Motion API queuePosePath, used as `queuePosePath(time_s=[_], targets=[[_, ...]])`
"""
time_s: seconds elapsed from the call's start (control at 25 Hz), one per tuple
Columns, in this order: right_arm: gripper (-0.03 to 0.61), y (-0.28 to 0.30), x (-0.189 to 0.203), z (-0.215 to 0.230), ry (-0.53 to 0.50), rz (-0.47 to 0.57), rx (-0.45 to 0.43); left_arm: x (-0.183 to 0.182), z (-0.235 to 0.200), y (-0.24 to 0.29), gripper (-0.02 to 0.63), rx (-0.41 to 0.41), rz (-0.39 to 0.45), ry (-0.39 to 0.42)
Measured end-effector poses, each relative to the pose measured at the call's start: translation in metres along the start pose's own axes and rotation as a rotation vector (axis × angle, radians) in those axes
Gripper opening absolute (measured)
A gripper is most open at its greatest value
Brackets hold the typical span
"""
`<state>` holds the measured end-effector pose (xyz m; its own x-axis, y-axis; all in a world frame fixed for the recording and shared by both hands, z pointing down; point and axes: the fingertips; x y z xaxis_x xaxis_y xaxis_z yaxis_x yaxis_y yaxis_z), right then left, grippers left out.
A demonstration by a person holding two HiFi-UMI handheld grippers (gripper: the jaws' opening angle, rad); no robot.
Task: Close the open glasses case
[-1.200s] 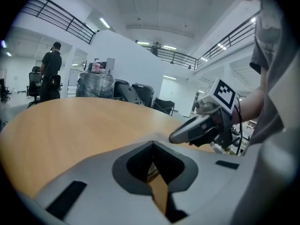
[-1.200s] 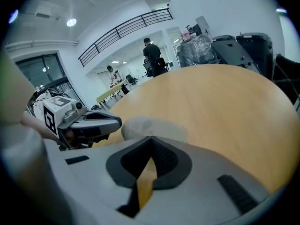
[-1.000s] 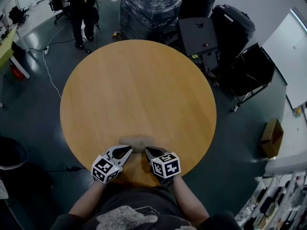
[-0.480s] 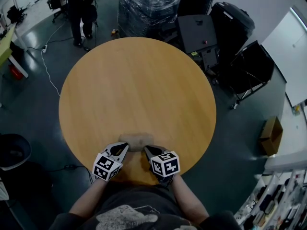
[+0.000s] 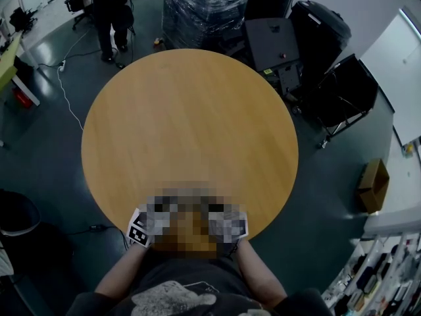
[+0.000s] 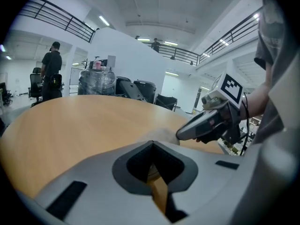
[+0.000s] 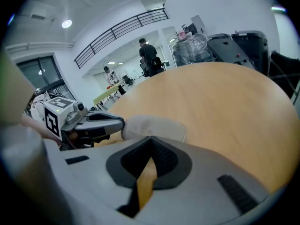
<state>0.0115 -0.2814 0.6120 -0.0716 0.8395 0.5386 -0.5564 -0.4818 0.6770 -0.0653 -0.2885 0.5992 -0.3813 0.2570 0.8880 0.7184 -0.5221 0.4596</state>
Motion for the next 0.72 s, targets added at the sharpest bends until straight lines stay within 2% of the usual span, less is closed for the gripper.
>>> queuePosePath(time_s=[0.32, 0.72], targets=[[-0.011, 0.0007, 0.0011, 0.0002, -0.005, -0.005, 0.016, 0.0009, 0.0013, 0.001, 0.006, -0.006, -0.013, 0.032], [-0.011, 0.0021, 0.0024, 0.002, -0.019, -0.009, 0.039, 0.0065, 0.0025, 0.0035, 0.006, 0.006, -0.029, 0.026]])
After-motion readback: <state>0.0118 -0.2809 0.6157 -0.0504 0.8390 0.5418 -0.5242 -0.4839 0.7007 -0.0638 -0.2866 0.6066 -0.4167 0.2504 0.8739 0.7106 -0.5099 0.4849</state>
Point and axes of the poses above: the fingertips, and each gripper's own axes: y forward along the fingers, z to its right, x out of its underside, and after that the axes turned 14 degrees about y, right-handed
